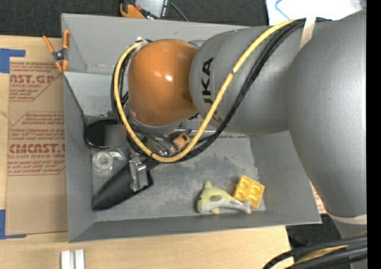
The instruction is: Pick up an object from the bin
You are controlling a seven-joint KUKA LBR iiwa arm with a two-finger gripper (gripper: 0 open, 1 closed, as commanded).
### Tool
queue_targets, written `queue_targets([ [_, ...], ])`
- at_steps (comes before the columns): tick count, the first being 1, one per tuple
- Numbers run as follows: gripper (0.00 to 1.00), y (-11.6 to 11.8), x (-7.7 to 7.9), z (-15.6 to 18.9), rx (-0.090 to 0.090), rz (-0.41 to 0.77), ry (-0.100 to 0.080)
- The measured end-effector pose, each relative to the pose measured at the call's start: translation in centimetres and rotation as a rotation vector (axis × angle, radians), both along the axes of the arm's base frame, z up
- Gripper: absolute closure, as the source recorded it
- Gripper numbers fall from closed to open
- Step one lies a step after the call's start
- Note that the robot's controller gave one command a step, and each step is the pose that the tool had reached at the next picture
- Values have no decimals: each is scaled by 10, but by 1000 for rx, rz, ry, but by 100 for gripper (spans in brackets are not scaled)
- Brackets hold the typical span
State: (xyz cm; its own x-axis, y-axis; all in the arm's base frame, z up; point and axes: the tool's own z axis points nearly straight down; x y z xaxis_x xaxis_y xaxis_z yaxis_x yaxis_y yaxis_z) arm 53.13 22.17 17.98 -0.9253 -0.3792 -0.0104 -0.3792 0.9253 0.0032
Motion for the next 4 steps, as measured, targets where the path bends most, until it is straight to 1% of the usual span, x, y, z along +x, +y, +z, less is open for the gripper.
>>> queue_targets([
  [1, 0, -24, 20, 34, 2, 192, -6],
  [2, 0, -17, -21, -50, 4, 182, -6],
  [3, 0, -6, 34, 38, 5, 151, -20],
  [4, 0, -11, -4, -56, 1, 299, -1],
])
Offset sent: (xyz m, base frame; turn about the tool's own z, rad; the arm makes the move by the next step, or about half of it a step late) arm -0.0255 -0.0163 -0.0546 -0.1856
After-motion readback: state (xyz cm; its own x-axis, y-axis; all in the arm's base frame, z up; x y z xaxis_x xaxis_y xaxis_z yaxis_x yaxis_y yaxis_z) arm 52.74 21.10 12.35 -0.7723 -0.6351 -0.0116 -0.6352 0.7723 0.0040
